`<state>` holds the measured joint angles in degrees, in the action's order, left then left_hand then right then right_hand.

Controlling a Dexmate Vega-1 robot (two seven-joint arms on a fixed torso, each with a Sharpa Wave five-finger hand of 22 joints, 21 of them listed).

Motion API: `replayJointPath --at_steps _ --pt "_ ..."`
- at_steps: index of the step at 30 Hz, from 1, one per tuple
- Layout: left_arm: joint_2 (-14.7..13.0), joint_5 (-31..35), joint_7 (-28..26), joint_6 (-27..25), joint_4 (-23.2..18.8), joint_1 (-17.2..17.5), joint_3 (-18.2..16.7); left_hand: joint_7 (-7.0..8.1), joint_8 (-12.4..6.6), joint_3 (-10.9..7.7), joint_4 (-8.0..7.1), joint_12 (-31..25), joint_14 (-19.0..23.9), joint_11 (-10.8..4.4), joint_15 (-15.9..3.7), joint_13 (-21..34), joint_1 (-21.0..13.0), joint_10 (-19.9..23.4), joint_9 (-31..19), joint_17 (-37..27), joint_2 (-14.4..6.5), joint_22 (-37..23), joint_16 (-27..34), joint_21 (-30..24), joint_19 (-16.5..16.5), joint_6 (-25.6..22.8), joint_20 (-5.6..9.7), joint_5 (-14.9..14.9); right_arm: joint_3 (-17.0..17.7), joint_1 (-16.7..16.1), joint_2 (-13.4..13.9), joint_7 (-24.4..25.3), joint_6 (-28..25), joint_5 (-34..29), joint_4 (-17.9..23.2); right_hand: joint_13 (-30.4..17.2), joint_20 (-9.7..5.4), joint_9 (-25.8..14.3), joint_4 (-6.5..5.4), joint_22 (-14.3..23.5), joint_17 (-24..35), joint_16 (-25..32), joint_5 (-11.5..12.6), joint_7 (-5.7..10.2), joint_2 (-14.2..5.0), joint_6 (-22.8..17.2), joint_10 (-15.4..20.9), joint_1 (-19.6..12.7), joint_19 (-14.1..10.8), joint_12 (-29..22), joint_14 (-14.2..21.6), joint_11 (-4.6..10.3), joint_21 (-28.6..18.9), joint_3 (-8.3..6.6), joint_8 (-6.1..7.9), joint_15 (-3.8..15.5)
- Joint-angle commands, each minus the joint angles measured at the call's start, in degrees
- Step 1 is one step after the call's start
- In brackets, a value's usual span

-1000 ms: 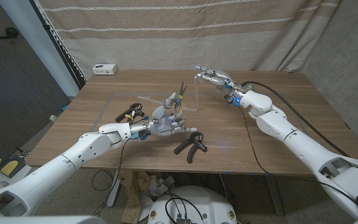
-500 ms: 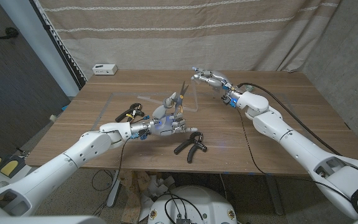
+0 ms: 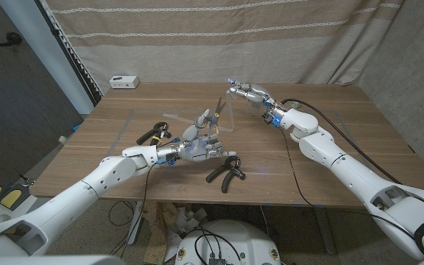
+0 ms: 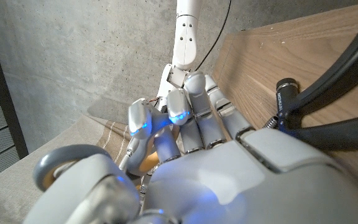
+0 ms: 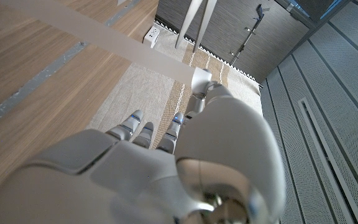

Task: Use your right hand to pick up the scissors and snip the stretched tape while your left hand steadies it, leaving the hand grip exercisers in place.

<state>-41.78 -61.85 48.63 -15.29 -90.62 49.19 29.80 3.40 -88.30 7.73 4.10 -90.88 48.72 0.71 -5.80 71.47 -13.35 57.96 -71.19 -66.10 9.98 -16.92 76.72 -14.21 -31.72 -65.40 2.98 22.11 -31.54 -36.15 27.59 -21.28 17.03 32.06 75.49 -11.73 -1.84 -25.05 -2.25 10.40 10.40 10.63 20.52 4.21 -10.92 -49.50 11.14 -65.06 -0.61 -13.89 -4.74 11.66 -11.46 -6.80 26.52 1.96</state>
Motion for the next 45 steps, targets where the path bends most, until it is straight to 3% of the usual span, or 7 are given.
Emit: replayJointPath --at_steps 1,23,45 --pt "1.57 0.75 2.87 -0.24 2.56 -1.28 0.92 -12.73 -2.46 12.28 3.27 -0.26 0.12 -2.61 -3.87 0.24 0.42 3.55 -0.23 -0.61 -0.05 -0.23 0.59 -0.24 -0.22 -12.58 2.7 0.32 0.17 -0.25 0.02 -0.42 -0.22 0.56 0.21 -0.08 -3.33 -0.13 -0.18 0.15 -0.07 0.1 -0.06 0.31 -0.07 -0.4 -0.08 0.56 0.53 0.04 -0.47 0.42 -0.31 -0.53 0.01 7.85" --pt "1.5 0.21 2.56 -0.55 1.95 -0.76 0.12 -12.71 -2.45 12.29 3.25 -0.23 0.09 -2.55 -4.11 0.25 0.55 3.53 -0.23 -0.48 -0.03 -0.51 0.81 -0.31 -0.26 -12.52 2.68 0.5 0.53 -0.42 0.11 -0.76 0.0 1.02 -0.78 -0.05 -3.13 -0.01 -0.15 0.14 -0.08 0.11 -0.34 0.24 0.0 -0.66 -0.04 0.72 0.51 -0.02 -0.47 0.42 -0.35 -0.67 -0.24 7.79" --pt "2.59 -0.41 4.16 -0.85 4.05 -1.11 0.0 -12.7 -2.45 12.29 3.23 -0.22 0.1 -2.59 -4.07 0.24 0.68 3.64 -0.23 -0.63 -0.02 -0.72 1.14 -0.37 -0.35 -12.5 2.71 0.62 1.24 -1.08 0.87 -0.37 0.2 1.28 0.17 -0.03 -3.14 0.2 -0.1 0.13 -0.09 0.11 -0.54 0.2 0.02 -0.86 0.13 0.85 0.43 -0.11 -0.44 0.41 -0.38 -0.75 -0.51 7.77"
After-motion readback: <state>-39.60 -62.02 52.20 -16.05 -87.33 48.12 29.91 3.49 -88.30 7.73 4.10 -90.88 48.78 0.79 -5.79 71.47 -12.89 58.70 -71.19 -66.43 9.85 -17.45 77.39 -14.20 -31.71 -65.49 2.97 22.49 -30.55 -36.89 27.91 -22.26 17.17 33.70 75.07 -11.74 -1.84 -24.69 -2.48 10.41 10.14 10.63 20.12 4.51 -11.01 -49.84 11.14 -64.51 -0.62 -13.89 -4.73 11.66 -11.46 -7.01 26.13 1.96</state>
